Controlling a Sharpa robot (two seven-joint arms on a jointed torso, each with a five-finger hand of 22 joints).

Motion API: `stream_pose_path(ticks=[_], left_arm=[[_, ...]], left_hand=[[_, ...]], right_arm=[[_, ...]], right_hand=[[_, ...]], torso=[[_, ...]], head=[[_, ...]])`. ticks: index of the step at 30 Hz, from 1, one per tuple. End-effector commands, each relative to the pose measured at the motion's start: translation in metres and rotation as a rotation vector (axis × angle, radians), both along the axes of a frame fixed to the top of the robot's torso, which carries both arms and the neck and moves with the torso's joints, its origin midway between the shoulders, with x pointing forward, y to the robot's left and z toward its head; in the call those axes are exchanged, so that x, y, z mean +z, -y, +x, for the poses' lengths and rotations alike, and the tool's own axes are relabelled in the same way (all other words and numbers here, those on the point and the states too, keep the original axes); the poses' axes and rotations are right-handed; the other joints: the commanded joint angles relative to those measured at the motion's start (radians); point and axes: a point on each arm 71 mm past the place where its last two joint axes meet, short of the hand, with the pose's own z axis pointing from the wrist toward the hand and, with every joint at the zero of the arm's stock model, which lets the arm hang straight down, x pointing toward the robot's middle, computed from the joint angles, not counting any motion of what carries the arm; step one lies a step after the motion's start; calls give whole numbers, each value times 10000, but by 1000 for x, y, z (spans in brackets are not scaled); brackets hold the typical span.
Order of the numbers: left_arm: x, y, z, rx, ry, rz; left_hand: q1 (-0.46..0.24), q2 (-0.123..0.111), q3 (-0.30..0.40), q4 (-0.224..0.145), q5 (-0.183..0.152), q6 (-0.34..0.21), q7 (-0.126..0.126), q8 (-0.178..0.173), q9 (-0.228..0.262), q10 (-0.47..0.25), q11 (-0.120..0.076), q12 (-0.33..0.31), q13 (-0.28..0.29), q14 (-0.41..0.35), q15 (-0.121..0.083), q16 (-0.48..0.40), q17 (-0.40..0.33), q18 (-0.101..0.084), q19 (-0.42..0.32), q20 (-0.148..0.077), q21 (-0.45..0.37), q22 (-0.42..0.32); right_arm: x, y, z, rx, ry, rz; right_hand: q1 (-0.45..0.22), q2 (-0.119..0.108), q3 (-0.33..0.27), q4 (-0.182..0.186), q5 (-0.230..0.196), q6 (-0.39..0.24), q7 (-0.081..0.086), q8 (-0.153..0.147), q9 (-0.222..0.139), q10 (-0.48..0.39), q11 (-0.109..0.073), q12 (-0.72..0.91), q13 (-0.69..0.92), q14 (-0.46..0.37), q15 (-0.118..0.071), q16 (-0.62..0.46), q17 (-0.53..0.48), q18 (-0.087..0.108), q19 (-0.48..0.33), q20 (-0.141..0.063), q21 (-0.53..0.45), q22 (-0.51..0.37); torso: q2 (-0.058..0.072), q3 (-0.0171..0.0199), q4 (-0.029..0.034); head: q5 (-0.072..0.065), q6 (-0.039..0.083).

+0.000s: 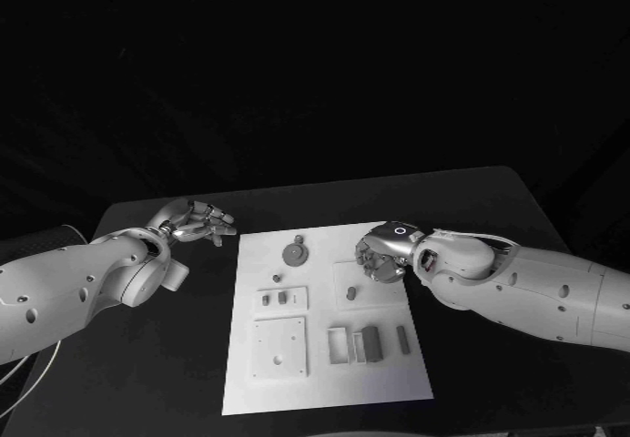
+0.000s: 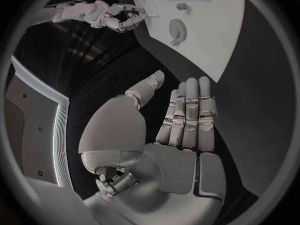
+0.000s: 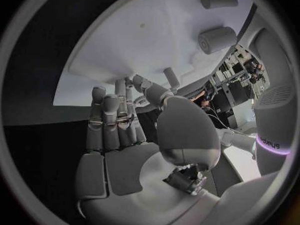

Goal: Assemble the parts on the task board

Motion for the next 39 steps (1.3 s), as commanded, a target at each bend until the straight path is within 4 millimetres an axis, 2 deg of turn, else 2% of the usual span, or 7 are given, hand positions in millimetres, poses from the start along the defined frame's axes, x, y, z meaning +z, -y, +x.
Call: stream_pose_path(ticks=[1,9,14,19,34,39], left_arm=[[0,2,0,-144,-82,-112],[0,1,0,-136,-107,-103],[0,1,0,-130,-115,-99],[0,1,0,-122,-132,-93],[0,-1,0,-9,-150,-49],[0,-1,1,24,-145,-38]], left_hand=[[-2,84,-67,6,-48,-48,-6,25,7,-87,-15,-17,-18,5,29,-58,12,144,18,25,-68,-11],[8,90,-72,6,-46,-62,-1,19,5,-103,-11,-18,-22,13,30,-67,25,146,30,24,-76,-14],[20,97,-72,4,-44,-65,0,19,6,-106,-11,-16,-22,20,28,-70,34,149,40,22,-79,-15],[40,106,-75,0,-44,-64,1,21,8,-111,-12,-12,-24,42,24,-68,52,155,67,17,-77,-13],[72,121,-97,4,-45,-69,2,24,12,-119,-17,-1,-26,115,6,-57,111,171,153,2,-64,2],[76,128,-98,6,-44,-70,3,23,12,-118,-18,1,-26,123,4,-58,119,173,162,-1,-64,4]], right_arm=[[-4,-1,-2,39,-42,-211],[-5,-2,-4,133,-110,-293],[-6,-2,-4,171,-153,-463],[-7,-2,-5,168,-160,-544],[-8,-2,-5,218,-45,-812],[-8,-4,-6,265,98,-950]], right_hand=[[12,-82,65,-27,46,-5,37,-69,-12,-104,47,-57,-47,-2,74,18,-5,-14,28,-4,-9,111],[129,-161,111,-77,46,21,29,-64,-18,-275,127,-188,-107,-47,152,40,4,-14,15,-3,-30,127],[336,57,178,-111,42,210,-54,36,22,-237,127,-185,-105,-52,152,72,14,-14,17,-9,-29,147],[469,279,174,-119,41,427,-145,139,62,-25,53,-89,-58,15,89,125,23,-14,69,-29,13,175],[503,359,137,-119,44,610,-220,214,93,172,-27,-10,-13,89,14,153,17,-14,123,-57,52,183],[549,490,149,-117,43,706,-254,249,107,262,-64,17,5,188,-22,206,27,-14,210,-94,109,193]], torso=[[-2,-2,-3],[-2,0,1],[-1,-1,-2],[-4,0,-1],[-1,3,-3],[-1,7,-2]], head=[[5,-7],[-2,-32],[-2,-40],[-4,-50],[-9,-98],[-8,-117]])
